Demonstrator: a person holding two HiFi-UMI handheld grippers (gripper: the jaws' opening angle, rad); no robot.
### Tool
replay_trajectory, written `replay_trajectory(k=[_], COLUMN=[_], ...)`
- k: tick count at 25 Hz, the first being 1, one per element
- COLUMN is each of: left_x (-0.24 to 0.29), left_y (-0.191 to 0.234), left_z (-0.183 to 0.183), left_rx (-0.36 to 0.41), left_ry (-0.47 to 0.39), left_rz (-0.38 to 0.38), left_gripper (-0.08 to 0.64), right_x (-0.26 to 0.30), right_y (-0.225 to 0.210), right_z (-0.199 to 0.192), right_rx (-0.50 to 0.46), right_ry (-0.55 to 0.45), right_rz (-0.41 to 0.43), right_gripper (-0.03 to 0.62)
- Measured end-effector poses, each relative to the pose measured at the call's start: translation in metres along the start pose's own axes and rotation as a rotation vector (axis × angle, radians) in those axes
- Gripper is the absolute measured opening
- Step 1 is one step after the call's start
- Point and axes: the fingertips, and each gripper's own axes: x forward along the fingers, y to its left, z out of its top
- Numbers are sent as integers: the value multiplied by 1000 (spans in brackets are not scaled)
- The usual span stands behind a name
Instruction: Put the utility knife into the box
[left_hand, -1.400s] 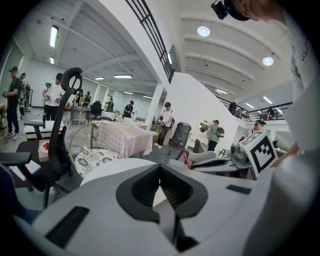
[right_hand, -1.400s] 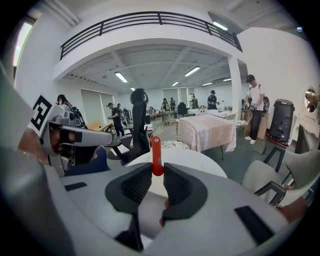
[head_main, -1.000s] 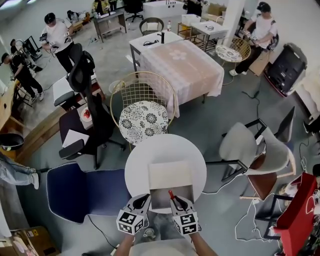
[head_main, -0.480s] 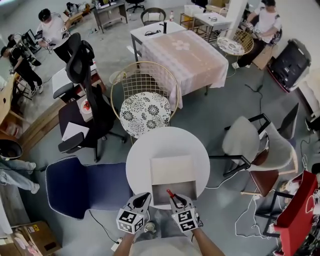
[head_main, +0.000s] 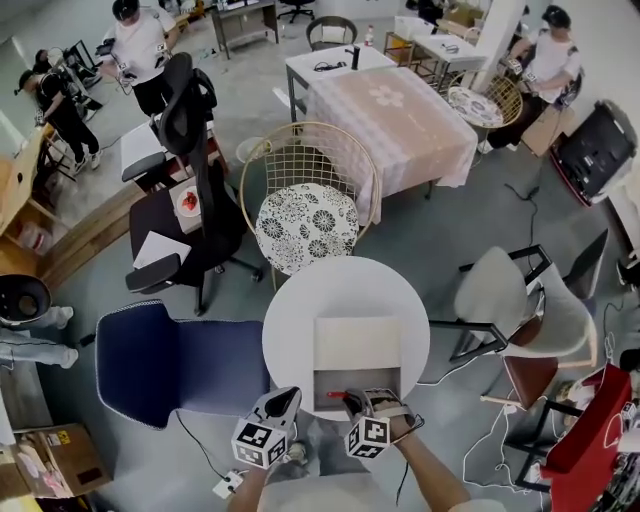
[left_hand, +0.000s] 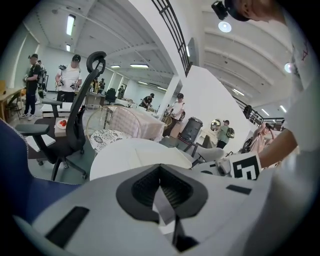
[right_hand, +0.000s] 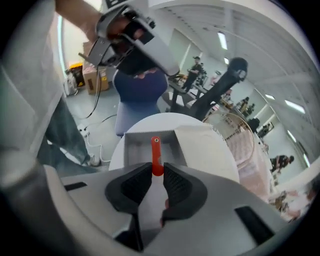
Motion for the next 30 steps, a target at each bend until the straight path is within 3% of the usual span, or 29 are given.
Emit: replay_trajectory(k=[3,12,19,30], left_x=[-1,-16,-26,-34], left_y=[1,16,28,35], left_z=[-3,2,-3,3], left_rx=[-17,-29,-65,-68], left_ry=[-6,-17,-22,-33], left_rz=[10,51,77,101], left_gripper=[12,12,12,12], right_x=[9,52,73,78], right_y=[3,11,11,14], right_z=[-1,-11,-15,-16], right_rx=[-58,-7,-4,-19], right_ry=[23,119,192,218], right_rz=[34,163,203,256], right_gripper=[80,80,80,81])
